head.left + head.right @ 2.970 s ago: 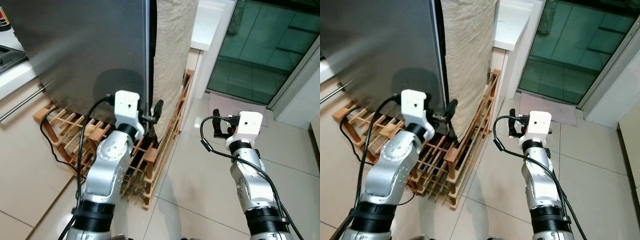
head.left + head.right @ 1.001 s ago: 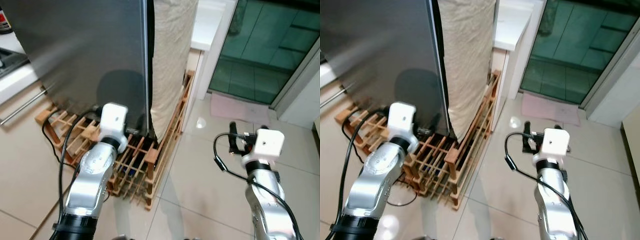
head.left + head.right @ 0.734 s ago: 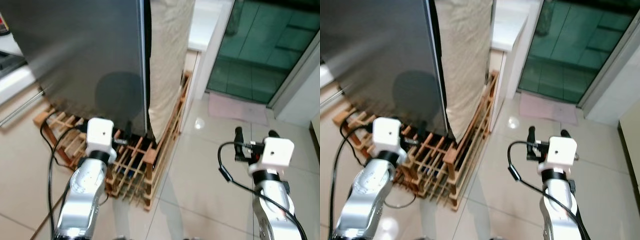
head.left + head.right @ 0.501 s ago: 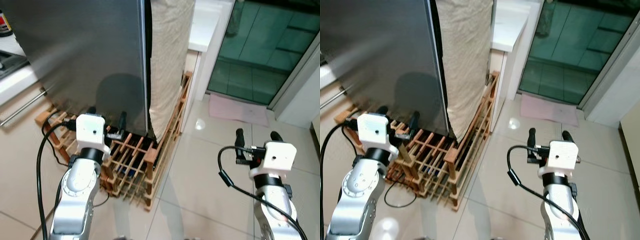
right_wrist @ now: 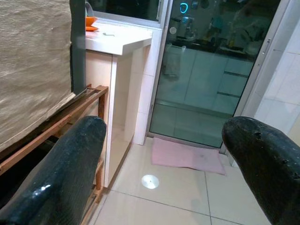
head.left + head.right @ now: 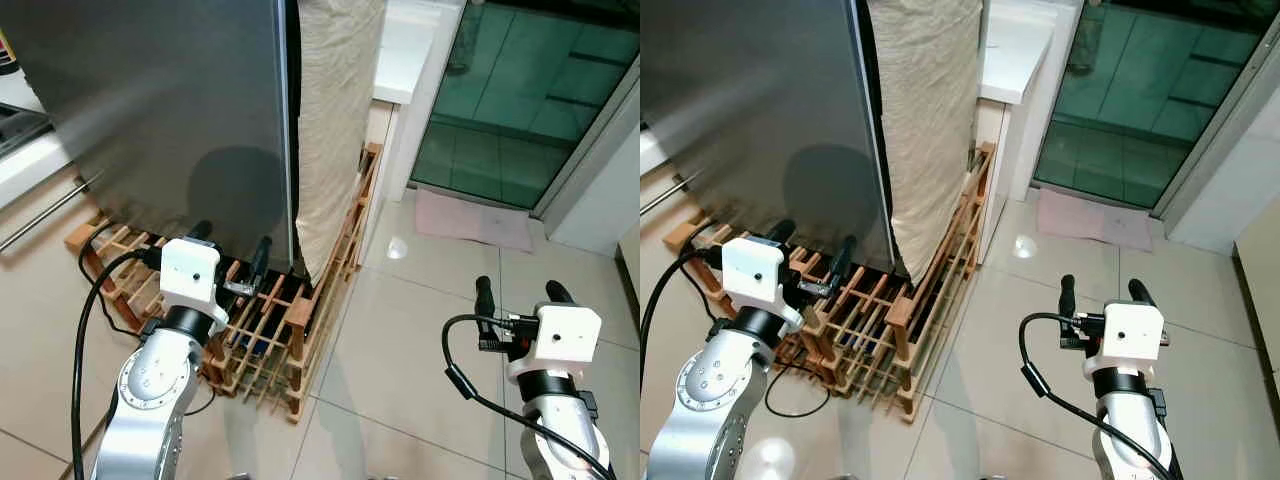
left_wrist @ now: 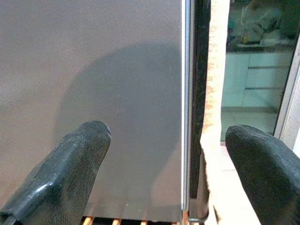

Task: Restocking fridge

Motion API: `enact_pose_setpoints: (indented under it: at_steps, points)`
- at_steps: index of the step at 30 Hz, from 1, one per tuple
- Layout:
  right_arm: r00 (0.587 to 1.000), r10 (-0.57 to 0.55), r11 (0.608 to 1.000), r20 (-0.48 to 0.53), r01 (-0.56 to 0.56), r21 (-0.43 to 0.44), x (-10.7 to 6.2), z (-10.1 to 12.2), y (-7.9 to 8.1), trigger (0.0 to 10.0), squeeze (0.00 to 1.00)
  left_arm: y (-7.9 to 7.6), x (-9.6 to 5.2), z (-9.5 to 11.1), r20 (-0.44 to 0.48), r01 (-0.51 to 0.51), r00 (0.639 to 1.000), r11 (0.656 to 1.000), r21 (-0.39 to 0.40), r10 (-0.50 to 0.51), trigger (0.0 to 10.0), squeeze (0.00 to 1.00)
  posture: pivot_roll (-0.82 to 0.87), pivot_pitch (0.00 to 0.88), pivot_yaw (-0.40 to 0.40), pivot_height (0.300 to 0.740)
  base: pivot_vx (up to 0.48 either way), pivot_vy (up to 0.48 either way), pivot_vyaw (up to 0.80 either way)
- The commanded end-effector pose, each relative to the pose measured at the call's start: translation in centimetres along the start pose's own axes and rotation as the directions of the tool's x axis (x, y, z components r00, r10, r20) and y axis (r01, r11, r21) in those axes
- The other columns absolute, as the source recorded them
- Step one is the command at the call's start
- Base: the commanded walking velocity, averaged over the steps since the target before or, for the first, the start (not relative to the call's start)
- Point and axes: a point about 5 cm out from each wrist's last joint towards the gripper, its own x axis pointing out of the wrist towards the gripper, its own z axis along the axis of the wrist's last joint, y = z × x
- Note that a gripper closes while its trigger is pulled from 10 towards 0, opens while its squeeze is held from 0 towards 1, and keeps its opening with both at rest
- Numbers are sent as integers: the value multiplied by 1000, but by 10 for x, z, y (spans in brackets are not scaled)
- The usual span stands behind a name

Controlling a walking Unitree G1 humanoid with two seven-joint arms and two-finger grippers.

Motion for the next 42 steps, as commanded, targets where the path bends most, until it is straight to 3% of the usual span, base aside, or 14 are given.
enact_pose_setpoints:
  at_steps: [1, 16, 22, 28, 35, 39, 42]
  points:
    - [1000, 13, 1000, 27, -13, -12, 4, 5, 0, 10000, 0, -3, 1, 8, 33, 17, 999, 1000, -8, -17, 10000, 0, 4, 0, -27, 740, 326, 0, 0]
    - [996, 57, 998, 63, -55, -29, 16, 9, 5, 10000, 0, -2, 1, 13, 62, -7, 998, 1000, -10, 8, 10000, 0, 28, 0, -39, 740, 438, 0, 0]
    - [994, 63, 998, 85, -61, -27, 16, 18, 9, 10000, 0, -4, 4, 16, 70, 17, 997, 1000, 4, -17, 10000, 0, 36, 0, -38, 740, 0, 0, 0]
    - [992, 64, 998, 105, -62, -26, 20, 24, 15, 10000, 0, -10, 20, 20, 28, 60, 998, 997, -38, -59, 10000, 0, 40, 0, -38, 740, 0, 0, 0]
    - [991, 78, 997, 113, -76, -22, 25, 29, 25, 10000, 0, -25, 41, 47, 94, 145, 986, 988, -46, -140, 10000, 0, 25, 0, -33, 740, 0, 0, 0]
    - [991, 77, 997, 111, -74, -27, 28, 28, 24, 10000, 0, -32, 46, 50, 70, 193, 980, 979, -62, -189, 10000, 0, 18, 0, -32, 740, 0, 0, 0]
    - [993, 58, 998, 100, -55, -34, 32, 24, 18, 10000, 0, -36, 43, 43, -16, 245, 969, 969, -37, -246, 10000, 0, 8, 0, -30, 740, 0, 0, 0]
